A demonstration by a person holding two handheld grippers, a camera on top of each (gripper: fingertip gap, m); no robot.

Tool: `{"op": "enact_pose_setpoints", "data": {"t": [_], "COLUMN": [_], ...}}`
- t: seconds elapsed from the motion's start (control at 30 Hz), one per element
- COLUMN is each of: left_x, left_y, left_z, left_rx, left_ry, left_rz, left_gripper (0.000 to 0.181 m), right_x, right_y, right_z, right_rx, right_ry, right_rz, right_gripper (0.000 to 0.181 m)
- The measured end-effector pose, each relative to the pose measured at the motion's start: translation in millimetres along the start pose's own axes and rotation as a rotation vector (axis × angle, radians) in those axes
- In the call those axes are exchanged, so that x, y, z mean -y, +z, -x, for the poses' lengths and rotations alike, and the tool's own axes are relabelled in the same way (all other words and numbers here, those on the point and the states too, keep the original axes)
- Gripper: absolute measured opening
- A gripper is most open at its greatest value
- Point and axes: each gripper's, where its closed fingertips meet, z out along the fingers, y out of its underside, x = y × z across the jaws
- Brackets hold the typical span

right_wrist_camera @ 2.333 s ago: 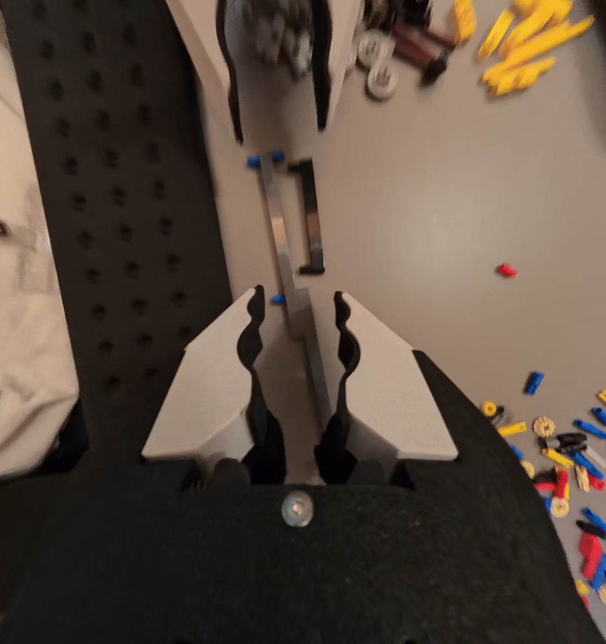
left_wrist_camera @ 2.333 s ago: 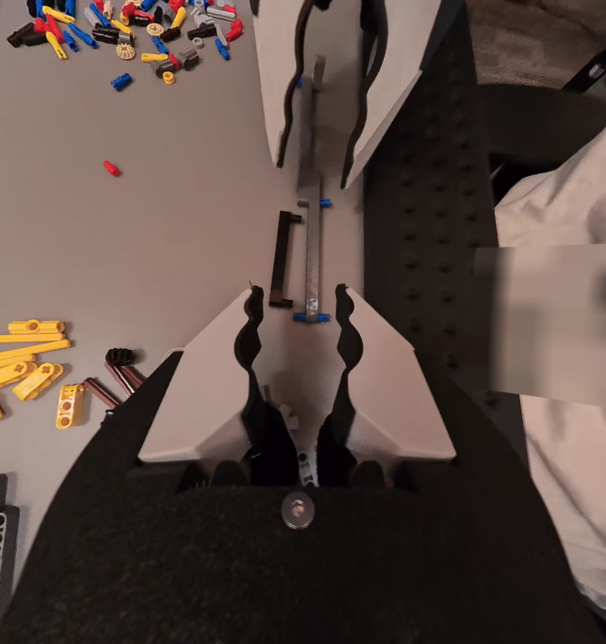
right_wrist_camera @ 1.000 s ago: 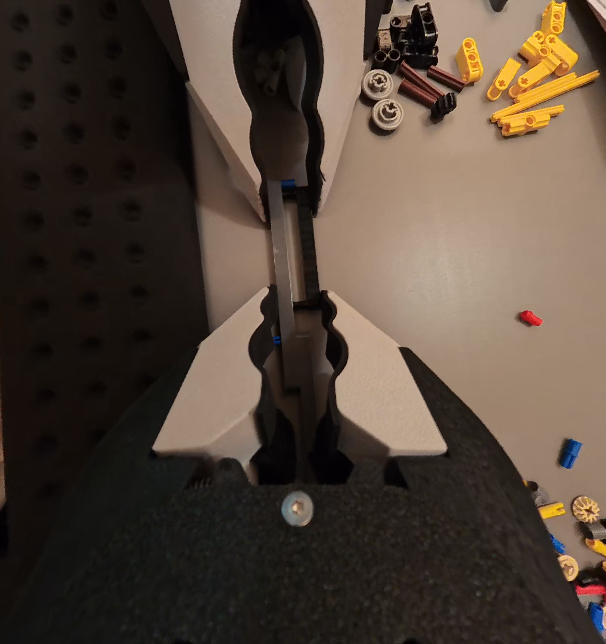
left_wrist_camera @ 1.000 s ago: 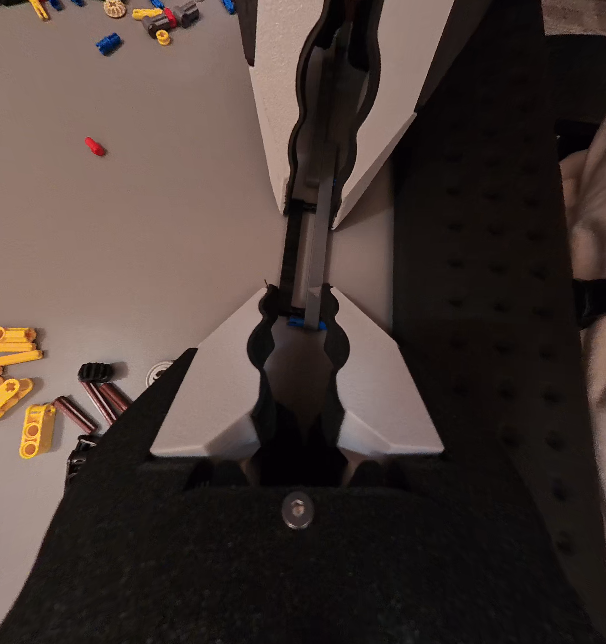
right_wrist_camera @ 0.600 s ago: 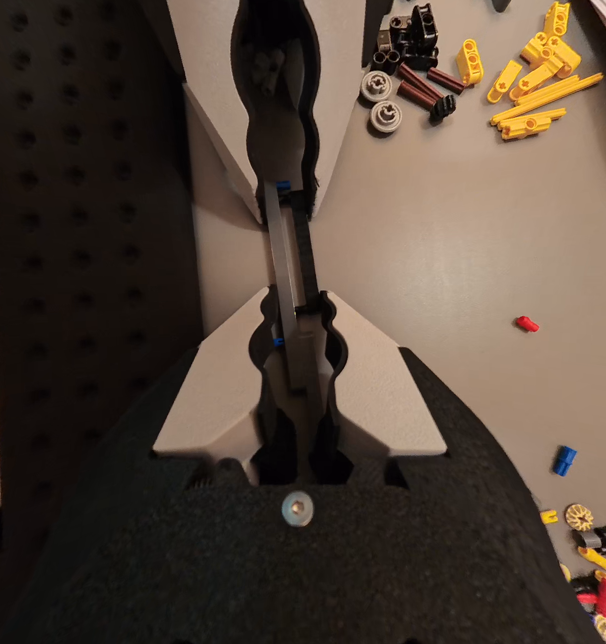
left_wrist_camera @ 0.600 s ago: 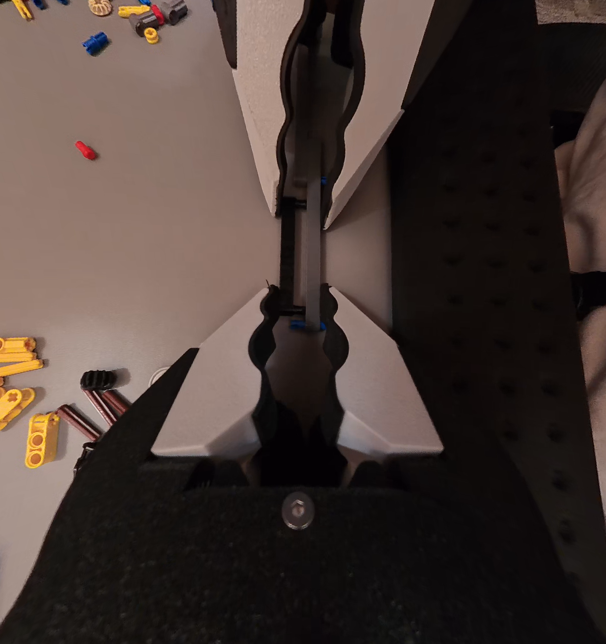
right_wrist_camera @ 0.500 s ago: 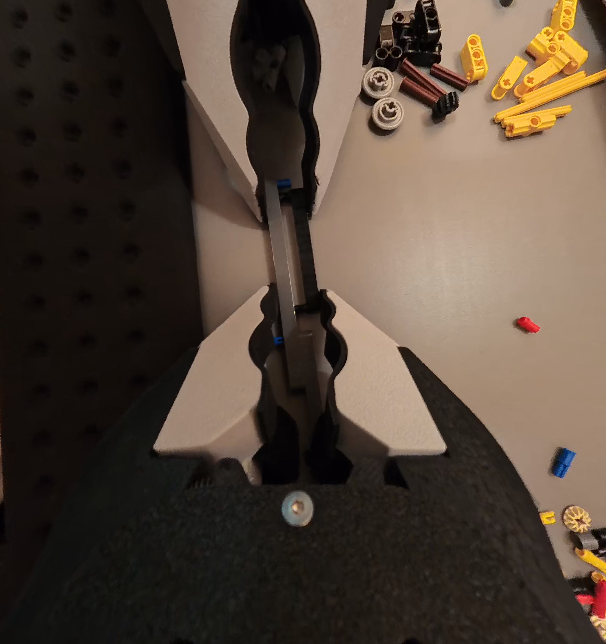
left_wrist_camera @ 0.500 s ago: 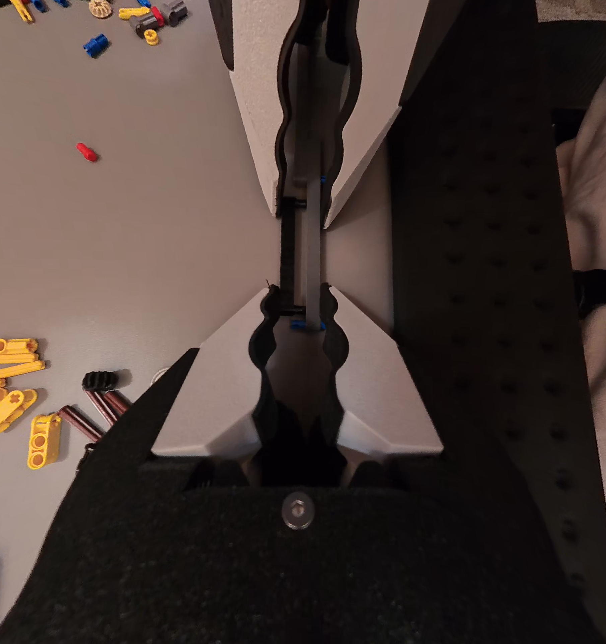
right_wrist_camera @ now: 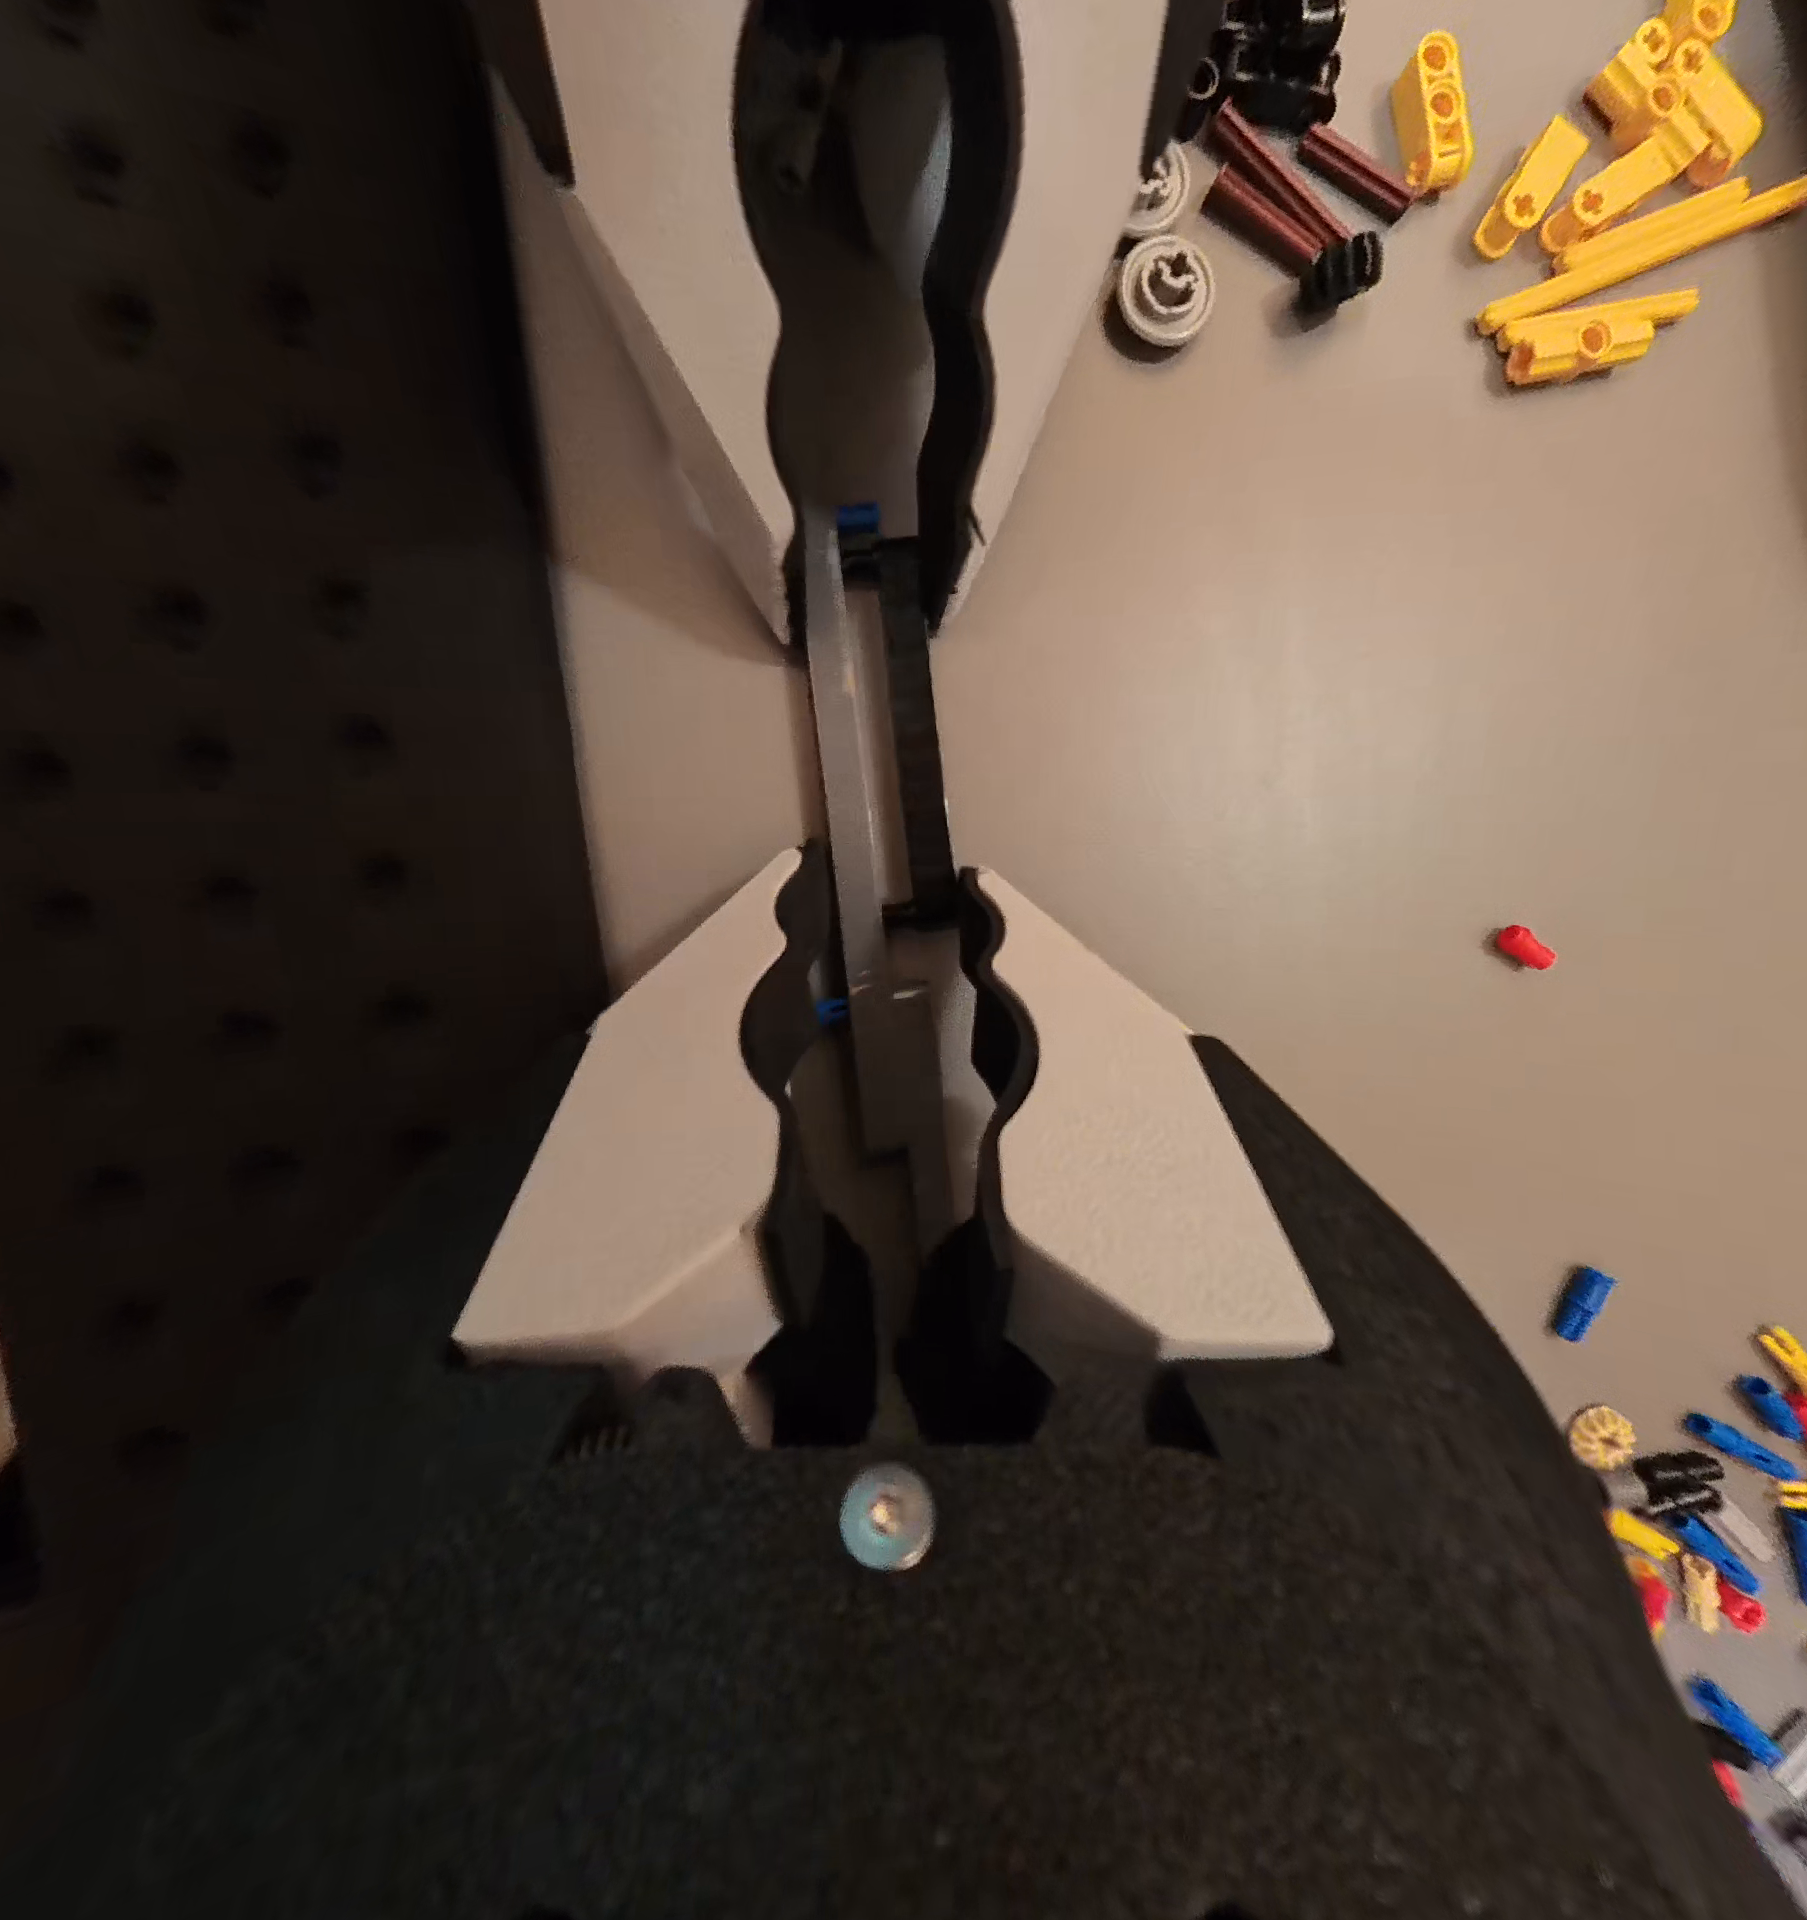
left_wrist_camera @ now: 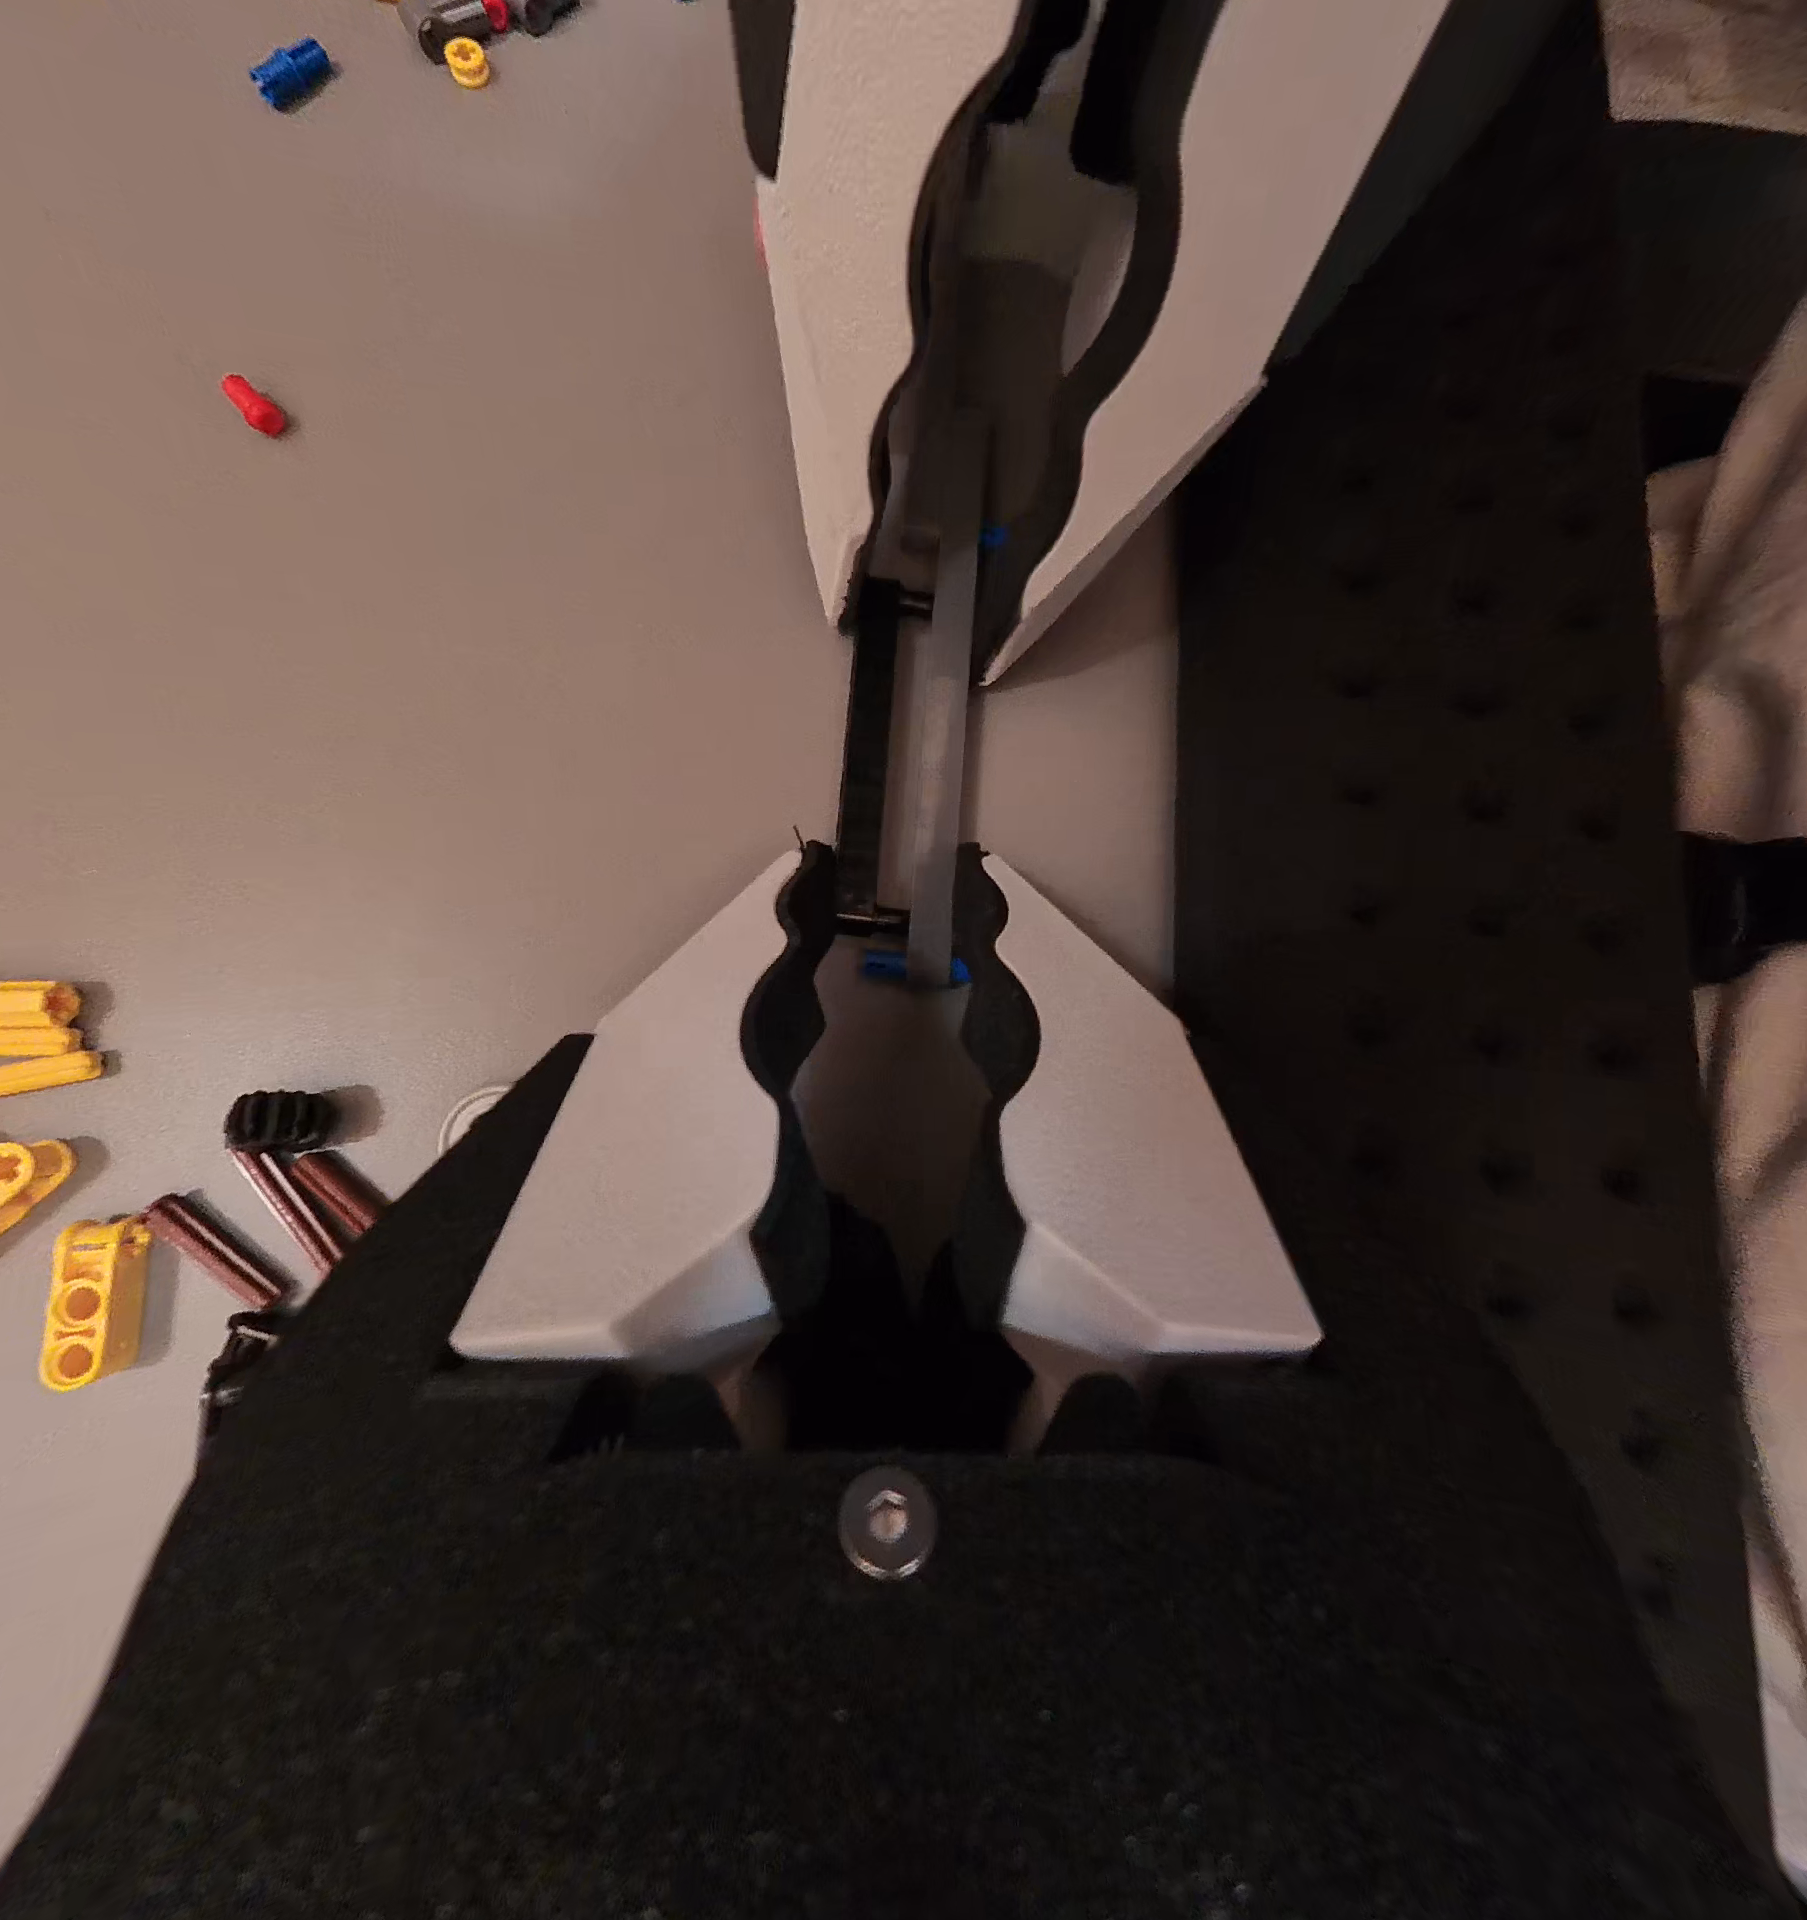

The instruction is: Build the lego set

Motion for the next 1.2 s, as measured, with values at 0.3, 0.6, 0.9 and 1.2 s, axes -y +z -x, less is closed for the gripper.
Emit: {"op": "enact_pose_setpoints", "data": {"t": [0.3,0.6,0.9,1.2], "left_x": [0.5,0.7,0.7,3.7], "left_y": [1.0,3.3,3.6,4.8], "left_z": [-0.2,0.2,-1.5,-2.4], "left_rx": [0.018,0.038,0.028,0.047], "left_ry": [0.038,0.046,0.067,0.097], "left_rz": [0.018,0.028,0.02,0.048], "left_gripper": [0.022,0.021,0.016,0.017], "right_x": [-1.5,-2.8,-1.5,-0.4], "right_y": [-0.1,-0.3,-0.4,-0.7], "right_z": [3.2,3.6,5.4,4.2], "right_rx": [0.034,0.023,0.028,-0.004], "right_ry": [-0.069,-0.094,-0.057,0.027], "right_rz": [0.041,0.051,0.024,-0.038], "right_gripper": [0.022,0.021,0.021,0.023]}}
